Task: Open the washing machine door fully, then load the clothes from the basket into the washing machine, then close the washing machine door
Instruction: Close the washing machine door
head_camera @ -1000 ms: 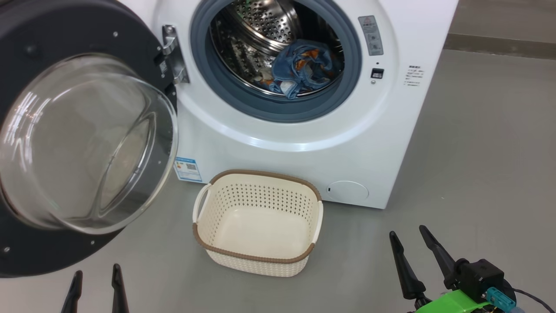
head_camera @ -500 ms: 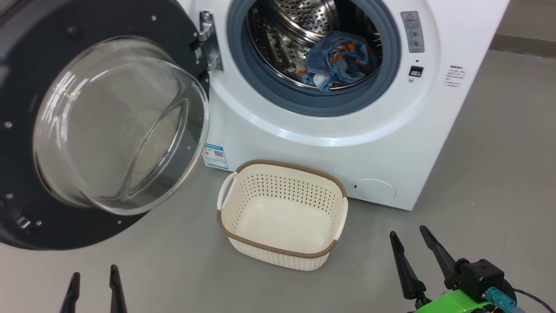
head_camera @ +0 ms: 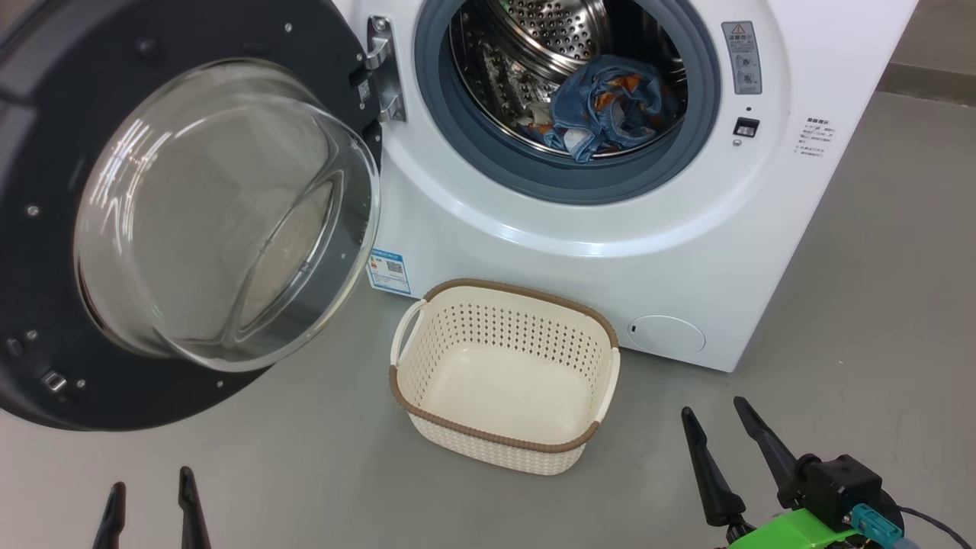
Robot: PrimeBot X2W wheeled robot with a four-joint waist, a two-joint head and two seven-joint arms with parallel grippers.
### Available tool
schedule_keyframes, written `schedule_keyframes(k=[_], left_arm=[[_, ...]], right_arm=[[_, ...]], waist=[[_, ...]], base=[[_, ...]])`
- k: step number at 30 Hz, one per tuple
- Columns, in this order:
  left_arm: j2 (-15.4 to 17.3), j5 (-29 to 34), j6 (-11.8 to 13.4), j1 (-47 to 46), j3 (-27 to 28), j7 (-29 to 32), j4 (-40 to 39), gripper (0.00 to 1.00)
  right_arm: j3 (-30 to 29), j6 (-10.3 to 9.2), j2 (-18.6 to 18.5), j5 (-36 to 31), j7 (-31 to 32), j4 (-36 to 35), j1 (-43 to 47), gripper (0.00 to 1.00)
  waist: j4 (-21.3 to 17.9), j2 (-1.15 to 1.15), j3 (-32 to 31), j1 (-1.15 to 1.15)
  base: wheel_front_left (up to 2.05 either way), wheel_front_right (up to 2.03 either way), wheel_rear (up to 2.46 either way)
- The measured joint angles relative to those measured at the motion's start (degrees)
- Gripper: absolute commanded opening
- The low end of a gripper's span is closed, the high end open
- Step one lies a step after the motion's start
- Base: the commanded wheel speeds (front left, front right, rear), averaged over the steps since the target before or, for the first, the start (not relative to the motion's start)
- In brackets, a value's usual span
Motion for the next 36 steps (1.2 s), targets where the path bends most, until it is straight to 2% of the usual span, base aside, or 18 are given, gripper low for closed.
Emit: schedule_keyframes(k=[15, 16, 18, 19, 28, 32, 36], left_arm=[[0.01, 0.51, 0.47, 0.87, 0.48, 0.0, 0.0, 1.0], [0.01, 0.51, 0.47, 0.87, 0.47, 0.0, 0.0, 0.76], [0.01, 0.51, 0.47, 0.88, 0.42, 0.0, 0.0, 0.14], [0.01, 0.51, 0.46, 0.88, 0.34, 0.0, 0.0, 0.0], [-0.01, -2.15, 0.03, 0.79, 0.91, 0.0, -0.16, 0.0], [-0.25, -4.39, -1.88, -0.76, 5.1, 0.0, -1.77, 0.0], [-0.19, -4.63, -4.8, -4.55, 10.9, 0.0, -3.14, 0.0]], right_arm=[[-0.01, 0.0, 0.0, 0.04, 0.0, 0.16, 0.0, 1.0], [-0.01, 0.0, 0.0, 0.04, 0.0, 0.15, 0.0, 1.0], [-0.01, 0.0, 0.0, 0.04, 0.0, 0.14, 0.0, 1.0], [-0.02, 0.0, 0.0, 0.04, 0.0, 0.14, 0.0, 1.0], [-0.18, 0.0, 0.0, 0.04, 0.0, 0.0, 0.0, 1.0], [-0.49, 0.0, -0.01, 0.04, 0.0, -0.23, -0.01, 1.0], [-0.74, 0.0, -0.01, 0.04, 0.0, -0.35, -0.02, 1.0]], waist=[[-0.12, 0.0, 0.0, 0.0], [-0.11, 0.0, 0.07, 0.0], [-0.09, 0.0, 0.24, 0.0], [-0.09, 0.0, 0.33, 0.0], [-0.16, 0.0, 1.15, 0.0], [-0.04, 0.0, 1.62, 0.0], [0.17, 0.0, 1.94, 0.0]], base=[[0.0, 0.0, 0.0], [0.0, 0.0, 0.0], [0.0, 0.0, 0.0], [0.0, 0.0, 0.0], [0.0, 0.0, 0.0], [0.0, 0.0, 0.0], [0.0, 0.0, 0.0]])
